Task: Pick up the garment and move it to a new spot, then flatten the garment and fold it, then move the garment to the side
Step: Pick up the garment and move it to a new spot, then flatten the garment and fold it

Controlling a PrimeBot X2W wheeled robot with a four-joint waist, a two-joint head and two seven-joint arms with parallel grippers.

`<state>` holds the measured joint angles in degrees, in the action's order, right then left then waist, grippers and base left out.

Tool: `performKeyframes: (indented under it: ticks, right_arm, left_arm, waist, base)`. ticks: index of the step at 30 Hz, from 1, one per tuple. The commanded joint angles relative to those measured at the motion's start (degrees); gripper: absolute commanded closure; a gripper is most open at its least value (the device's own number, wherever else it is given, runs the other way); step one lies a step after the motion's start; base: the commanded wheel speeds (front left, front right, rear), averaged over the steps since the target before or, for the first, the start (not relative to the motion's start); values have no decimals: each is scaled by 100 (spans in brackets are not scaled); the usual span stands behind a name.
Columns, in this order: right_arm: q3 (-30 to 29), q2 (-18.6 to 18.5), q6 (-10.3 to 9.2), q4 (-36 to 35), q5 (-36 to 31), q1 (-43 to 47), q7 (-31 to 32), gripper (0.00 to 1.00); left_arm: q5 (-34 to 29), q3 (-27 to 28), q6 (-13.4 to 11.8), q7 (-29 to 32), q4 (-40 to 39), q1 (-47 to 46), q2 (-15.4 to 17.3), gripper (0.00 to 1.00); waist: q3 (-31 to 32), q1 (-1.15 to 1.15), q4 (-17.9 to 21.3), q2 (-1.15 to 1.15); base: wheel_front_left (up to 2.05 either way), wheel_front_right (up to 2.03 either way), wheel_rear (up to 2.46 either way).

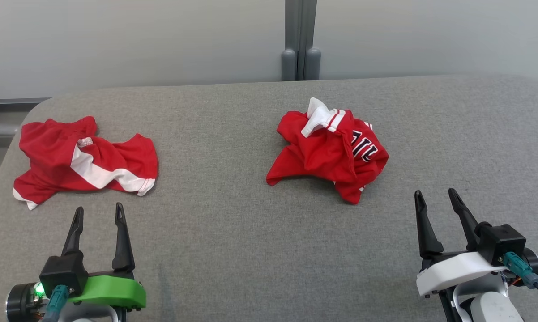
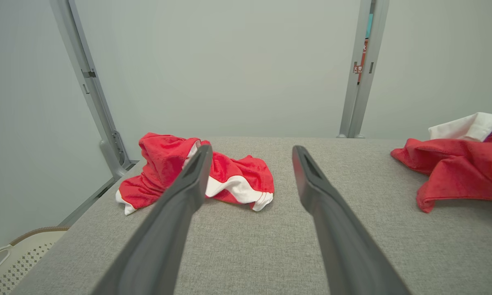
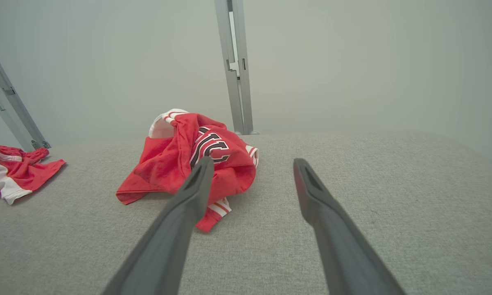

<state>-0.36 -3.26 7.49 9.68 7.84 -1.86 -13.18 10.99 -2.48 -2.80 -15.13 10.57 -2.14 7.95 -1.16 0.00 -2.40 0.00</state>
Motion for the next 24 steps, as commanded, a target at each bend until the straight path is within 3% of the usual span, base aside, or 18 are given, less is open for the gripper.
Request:
performKeyframes:
  ticks: [1, 24]
  right_arm:
    - [2, 4, 0, -34, -33, 39, 16, 0]
    - [-8, 20, 0, -27, -39, -39, 42, 0]
  left_arm:
    - [-38, 29, 24, -2, -3, 68, -20, 0]
    - [-241, 229, 222, -2, 70, -72, -170, 0]
  waist:
    - [-17, 0, 10, 0]
    - [-35, 0, 33, 0]
  base:
    - [0, 0, 0]
    - [0, 0, 0]
